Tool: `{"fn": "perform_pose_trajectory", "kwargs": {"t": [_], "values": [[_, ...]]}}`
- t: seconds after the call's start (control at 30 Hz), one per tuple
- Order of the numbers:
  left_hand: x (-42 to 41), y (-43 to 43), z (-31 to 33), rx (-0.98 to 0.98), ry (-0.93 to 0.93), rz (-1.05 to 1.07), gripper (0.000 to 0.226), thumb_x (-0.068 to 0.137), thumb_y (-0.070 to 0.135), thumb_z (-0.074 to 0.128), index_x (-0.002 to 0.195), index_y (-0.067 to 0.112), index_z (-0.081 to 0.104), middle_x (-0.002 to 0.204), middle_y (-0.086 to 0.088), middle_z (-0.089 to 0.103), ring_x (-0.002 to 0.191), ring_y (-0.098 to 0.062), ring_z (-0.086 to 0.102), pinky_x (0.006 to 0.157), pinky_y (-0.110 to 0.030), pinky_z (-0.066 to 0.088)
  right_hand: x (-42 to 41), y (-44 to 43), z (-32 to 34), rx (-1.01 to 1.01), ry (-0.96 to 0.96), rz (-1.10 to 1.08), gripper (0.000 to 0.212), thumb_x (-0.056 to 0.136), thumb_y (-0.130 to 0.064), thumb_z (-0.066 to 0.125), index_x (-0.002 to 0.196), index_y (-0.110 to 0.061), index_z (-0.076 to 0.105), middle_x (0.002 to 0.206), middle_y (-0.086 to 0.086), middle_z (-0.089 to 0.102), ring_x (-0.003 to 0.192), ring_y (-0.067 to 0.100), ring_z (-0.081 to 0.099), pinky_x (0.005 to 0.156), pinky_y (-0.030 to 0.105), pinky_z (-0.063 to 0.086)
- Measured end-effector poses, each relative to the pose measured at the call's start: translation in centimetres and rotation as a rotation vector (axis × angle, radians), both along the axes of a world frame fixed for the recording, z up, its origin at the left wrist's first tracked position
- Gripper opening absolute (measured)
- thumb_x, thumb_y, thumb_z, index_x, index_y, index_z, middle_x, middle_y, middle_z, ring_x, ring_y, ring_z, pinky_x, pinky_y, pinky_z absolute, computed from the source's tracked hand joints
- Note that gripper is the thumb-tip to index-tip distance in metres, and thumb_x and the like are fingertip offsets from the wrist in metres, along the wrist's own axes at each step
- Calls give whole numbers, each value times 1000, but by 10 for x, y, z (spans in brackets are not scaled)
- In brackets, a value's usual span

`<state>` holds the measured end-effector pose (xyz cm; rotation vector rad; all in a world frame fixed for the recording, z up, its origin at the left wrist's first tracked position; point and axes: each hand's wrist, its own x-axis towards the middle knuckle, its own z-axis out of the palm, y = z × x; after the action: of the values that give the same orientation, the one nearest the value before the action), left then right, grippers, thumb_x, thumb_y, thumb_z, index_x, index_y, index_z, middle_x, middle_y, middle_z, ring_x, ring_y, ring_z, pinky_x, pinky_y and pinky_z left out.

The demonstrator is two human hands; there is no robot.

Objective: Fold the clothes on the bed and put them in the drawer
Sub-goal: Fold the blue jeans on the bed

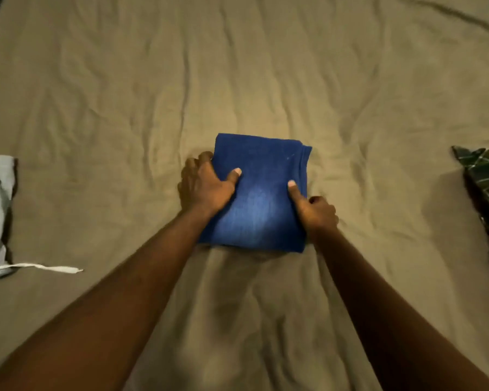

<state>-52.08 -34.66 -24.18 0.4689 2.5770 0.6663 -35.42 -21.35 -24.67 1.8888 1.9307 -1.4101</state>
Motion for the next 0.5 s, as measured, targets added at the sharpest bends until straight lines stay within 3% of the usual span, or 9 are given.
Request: {"fn": "perform_pose_trajectory", "kwargs": {"t": [0.07, 0.13, 0.17, 0.27, 0.33, 0.4, 0.5], "values": [[12, -12, -11, -49, 26, 157, 96, 74, 81, 64, 147, 24, 39, 146, -8, 46, 135, -35, 46, 109, -56, 40, 2, -11, -12, 60, 87, -6, 90, 69, -85, 65, 126, -16, 58, 137, 11, 58, 127, 35, 55, 108, 51, 46], [16, -23, -22, 3, -161, 231, 105, 62, 88, 65, 141, 21, 48, 137, -5, 58, 125, -32, 58, 105, -51, 48, -1, -12, -11, -90, 272, -109, 56, 73, -64, 81, 104, -21, 62, 122, 4, 69, 109, 25, 66, 97, 44, 55], [13, -27, -26, 85, -264, 259, 101, 58, 86, 71, 133, 20, 57, 127, -2, 66, 117, -28, 65, 100, -45, 53, -2, -11, -6, -200, 347, -143, 50, 73, -55, 86, 103, -20, 65, 117, 4, 73, 103, 24, 70, 92, 42, 57], [-3, -38, -14, 378, -619, 333, 59, 67, 54, 92, 107, 18, 70, 102, 2, 77, 94, -18, 74, 82, -30, 59, -4, -12, 19, -512, 507, -195, 53, 80, -34, 84, 125, -13, 67, 114, 10, 76, 101, 30, 75, 87, 46, 60], [-7, -52, 7, 456, -774, 316, 65, 63, 46, 96, 112, 13, 69, 103, -2, 79, 92, -20, 77, 86, -37, 61, -3, -24, 45, -603, 602, -171, 44, 88, -26, 75, 129, -13, 66, 119, 11, 75, 107, 32, 73, 85, 45, 60], [-7, -90, 33, 567, -784, 339, 65, 68, 39, 95, 120, 9, 69, 107, -5, 79, 99, -25, 76, 91, -41, 61, -7, -53, 68, -630, 666, -96, 42, 90, -18, 69, 132, -14, 64, 122, 11, 74, 110, 30, 72, 81, 41, 62], [-1, -172, 71, 720, -675, 363, 41, 83, 19, 85, 119, 7, 71, 113, -7, 78, 107, -24, 74, 93, -36, 60, -15, -112, 102, -613, 806, 69, 51, 90, -13, 63, 140, -24, 58, 128, 3, 71, 115, 23, 70, 85, 36, 62]]}}
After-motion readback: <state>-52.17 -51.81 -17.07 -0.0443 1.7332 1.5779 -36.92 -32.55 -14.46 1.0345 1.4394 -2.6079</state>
